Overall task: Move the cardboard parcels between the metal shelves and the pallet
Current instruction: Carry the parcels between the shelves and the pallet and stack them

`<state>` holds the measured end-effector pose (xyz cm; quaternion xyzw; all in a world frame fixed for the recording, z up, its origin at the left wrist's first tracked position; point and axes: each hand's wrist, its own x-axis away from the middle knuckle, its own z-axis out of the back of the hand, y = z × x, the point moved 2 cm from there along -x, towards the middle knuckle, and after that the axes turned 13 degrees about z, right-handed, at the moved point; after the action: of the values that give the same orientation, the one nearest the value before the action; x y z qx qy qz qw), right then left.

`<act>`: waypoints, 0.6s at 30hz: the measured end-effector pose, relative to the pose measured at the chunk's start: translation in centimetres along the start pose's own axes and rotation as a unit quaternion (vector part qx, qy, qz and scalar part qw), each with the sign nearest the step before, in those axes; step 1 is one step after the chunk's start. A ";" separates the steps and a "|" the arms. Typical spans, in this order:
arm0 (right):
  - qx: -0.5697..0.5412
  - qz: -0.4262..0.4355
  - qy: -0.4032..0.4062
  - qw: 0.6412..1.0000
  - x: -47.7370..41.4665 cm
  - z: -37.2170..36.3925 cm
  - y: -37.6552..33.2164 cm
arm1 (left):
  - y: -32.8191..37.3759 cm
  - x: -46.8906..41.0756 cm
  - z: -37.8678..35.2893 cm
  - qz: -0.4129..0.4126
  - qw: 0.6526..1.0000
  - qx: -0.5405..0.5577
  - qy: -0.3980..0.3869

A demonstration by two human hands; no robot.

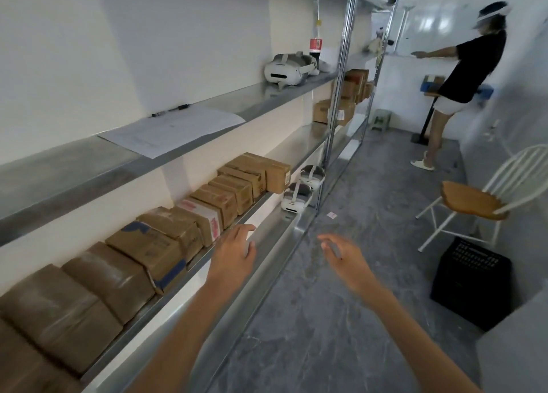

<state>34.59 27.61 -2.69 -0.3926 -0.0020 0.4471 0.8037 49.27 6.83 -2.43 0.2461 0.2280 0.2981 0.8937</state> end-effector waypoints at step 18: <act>-0.028 0.102 -0.100 0.989 -26.7 2.1 16.4 | 4.5 -20.6 -12.6 0.137 0.989 -0.022 0.050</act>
<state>6.09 14.49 -2.34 -0.3662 -0.0545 0.5636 0.7384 25.62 0.54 -4.19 0.2403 0.2301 0.4341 0.8372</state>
